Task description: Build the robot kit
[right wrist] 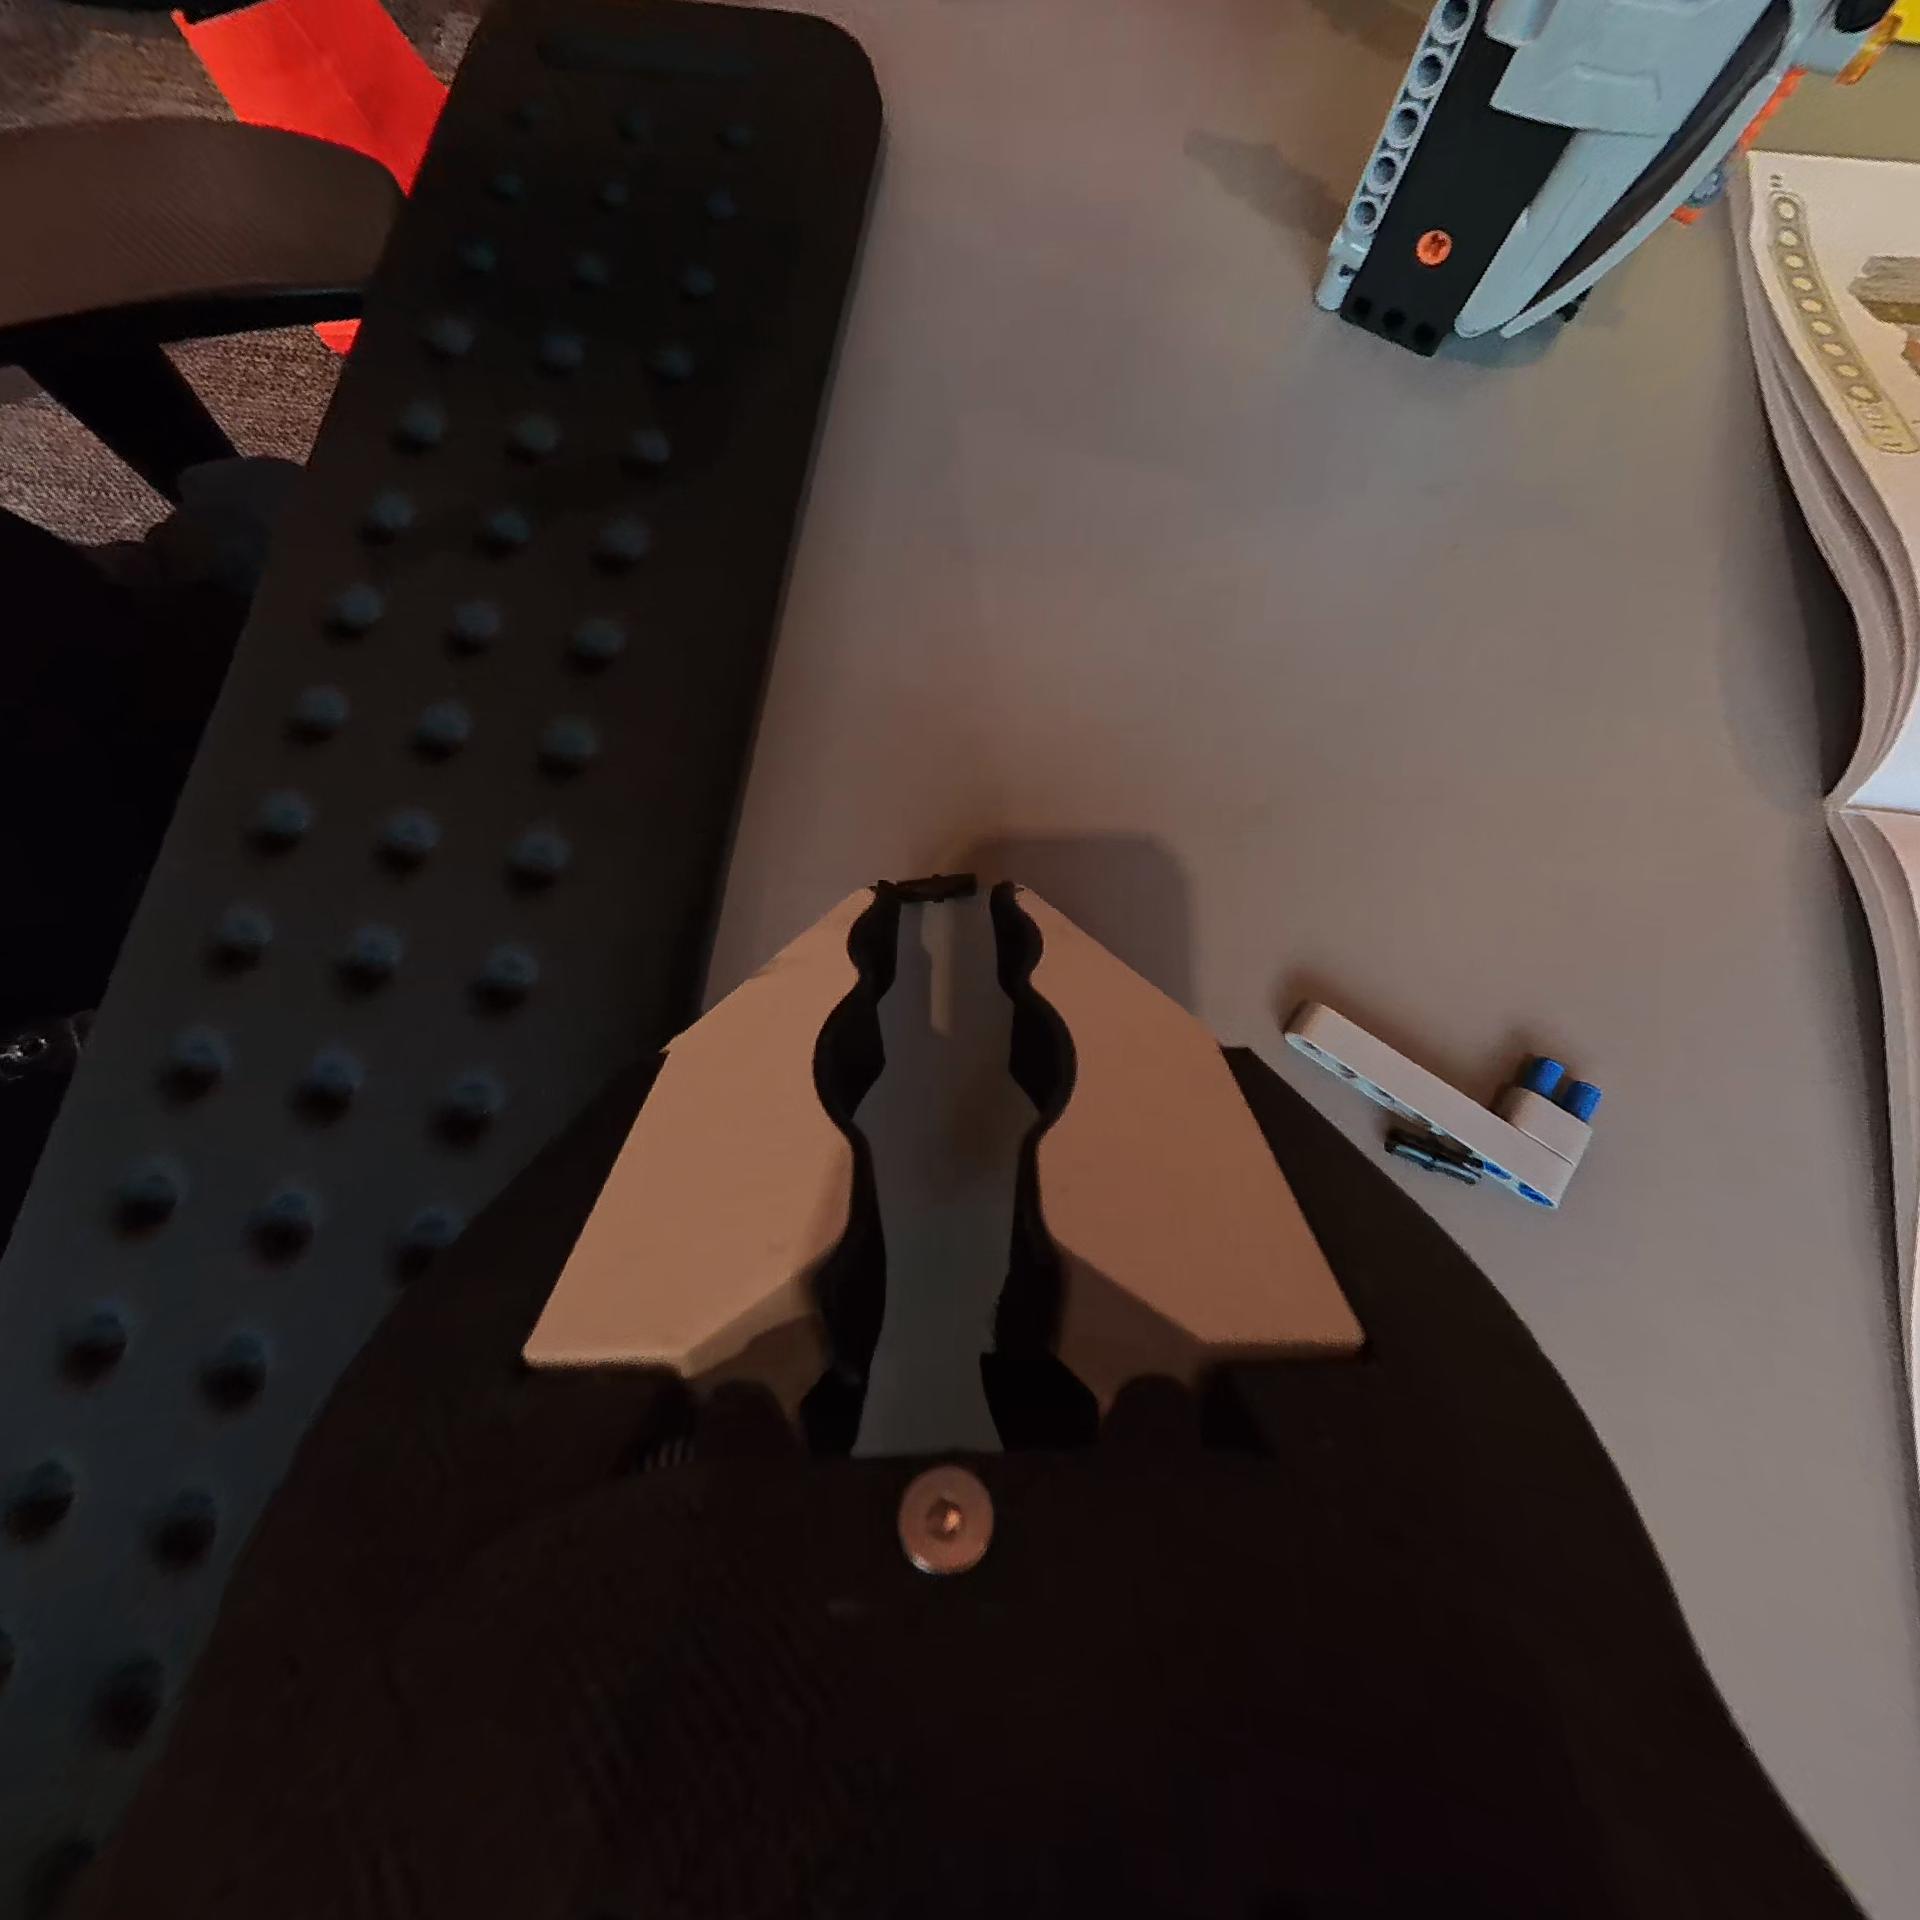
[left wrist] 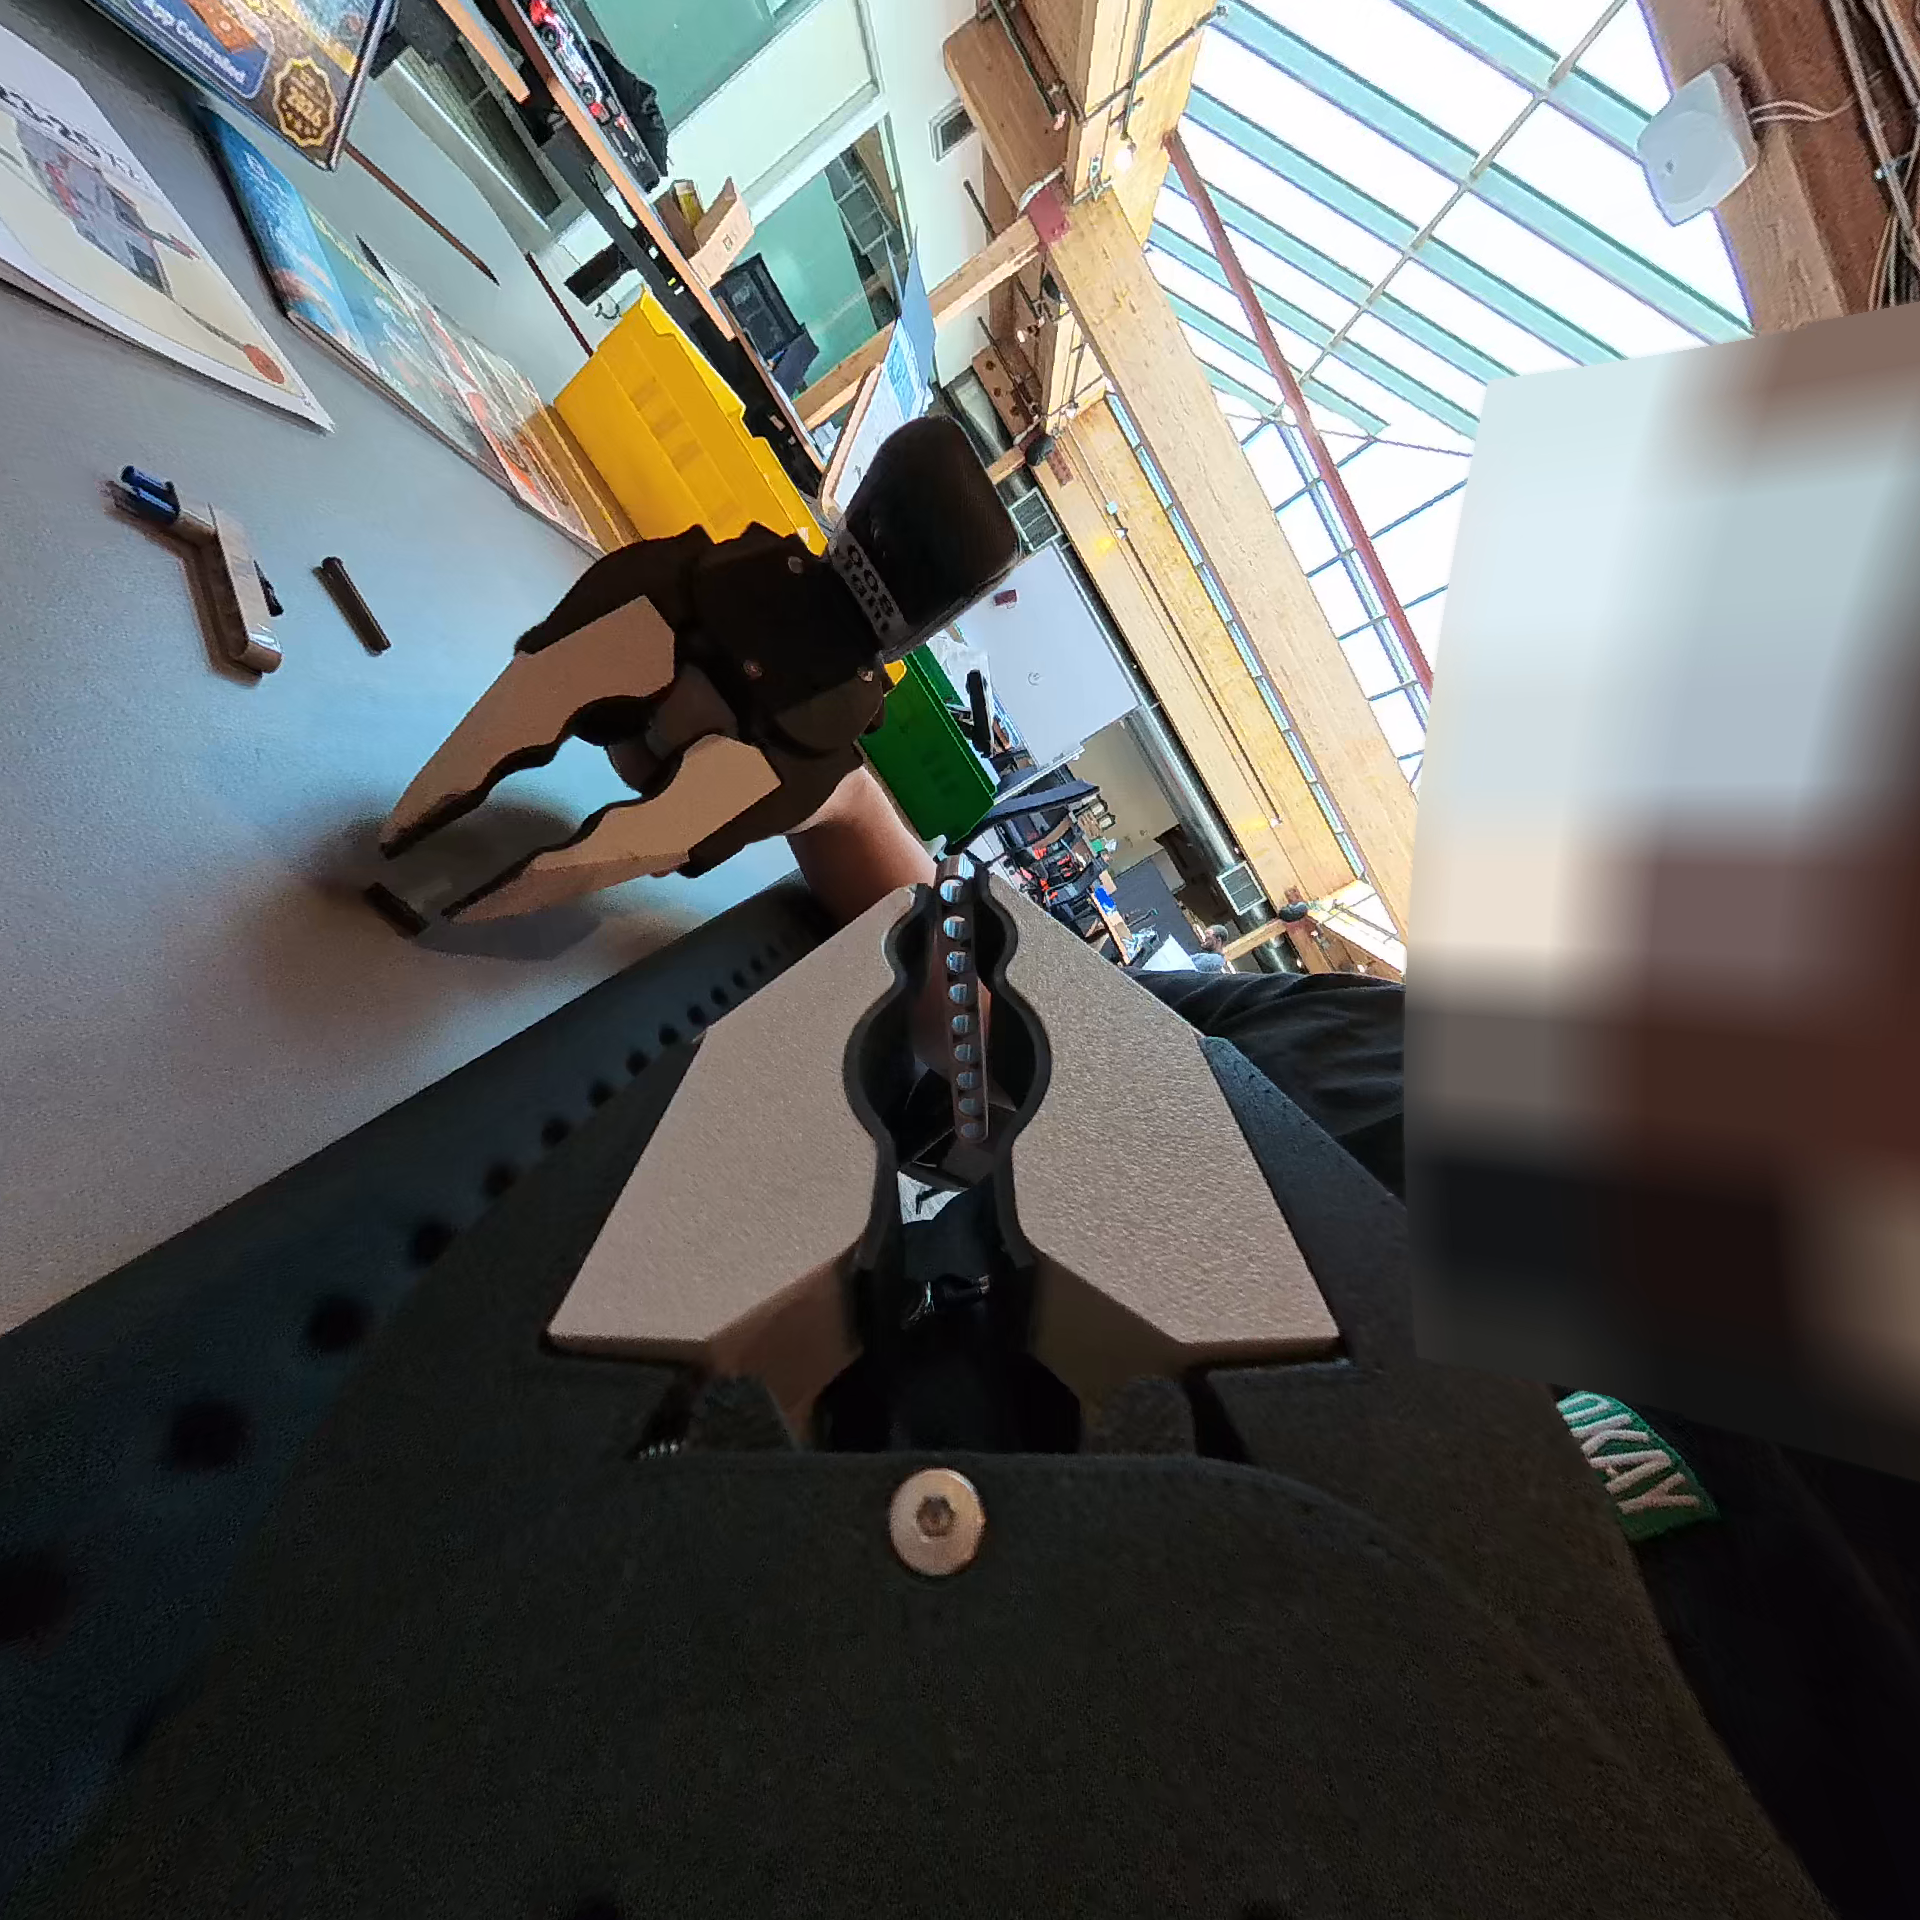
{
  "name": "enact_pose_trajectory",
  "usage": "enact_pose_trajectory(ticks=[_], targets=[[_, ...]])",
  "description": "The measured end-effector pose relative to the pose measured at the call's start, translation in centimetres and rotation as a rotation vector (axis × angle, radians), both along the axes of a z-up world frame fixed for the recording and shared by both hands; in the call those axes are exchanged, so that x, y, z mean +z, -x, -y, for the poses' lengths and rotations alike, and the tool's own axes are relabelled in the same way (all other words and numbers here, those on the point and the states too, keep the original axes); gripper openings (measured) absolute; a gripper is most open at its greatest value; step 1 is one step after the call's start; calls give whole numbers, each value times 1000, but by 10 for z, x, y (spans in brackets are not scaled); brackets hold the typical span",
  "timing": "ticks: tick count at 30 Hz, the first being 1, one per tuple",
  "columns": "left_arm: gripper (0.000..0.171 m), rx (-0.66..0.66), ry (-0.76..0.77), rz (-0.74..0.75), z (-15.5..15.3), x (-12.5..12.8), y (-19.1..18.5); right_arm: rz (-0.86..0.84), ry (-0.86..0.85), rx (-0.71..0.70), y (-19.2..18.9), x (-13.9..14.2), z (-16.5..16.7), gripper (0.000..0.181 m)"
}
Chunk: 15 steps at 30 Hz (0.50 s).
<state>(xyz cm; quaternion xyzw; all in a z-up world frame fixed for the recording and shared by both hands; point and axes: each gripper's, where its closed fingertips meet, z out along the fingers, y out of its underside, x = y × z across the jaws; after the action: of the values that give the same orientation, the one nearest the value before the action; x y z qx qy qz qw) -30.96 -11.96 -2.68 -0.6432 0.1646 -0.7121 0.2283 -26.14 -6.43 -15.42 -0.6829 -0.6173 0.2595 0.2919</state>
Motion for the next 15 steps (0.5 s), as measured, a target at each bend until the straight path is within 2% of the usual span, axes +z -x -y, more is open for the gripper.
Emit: enact_pose_trajectory(ticks=[7, 11, 15], targets=[[5, 1, 3, 20, 4, 1, 4, -53, 51, -144, -11, 7, -2, 15], [5, -9, 1, 32, 6, 3, 4, -158, 181, -325, -9, 17, -3, 14], [5, -20, -13, 36, 8, 5, 5, -198, 225, -542, -11, 14, -10, 10]])
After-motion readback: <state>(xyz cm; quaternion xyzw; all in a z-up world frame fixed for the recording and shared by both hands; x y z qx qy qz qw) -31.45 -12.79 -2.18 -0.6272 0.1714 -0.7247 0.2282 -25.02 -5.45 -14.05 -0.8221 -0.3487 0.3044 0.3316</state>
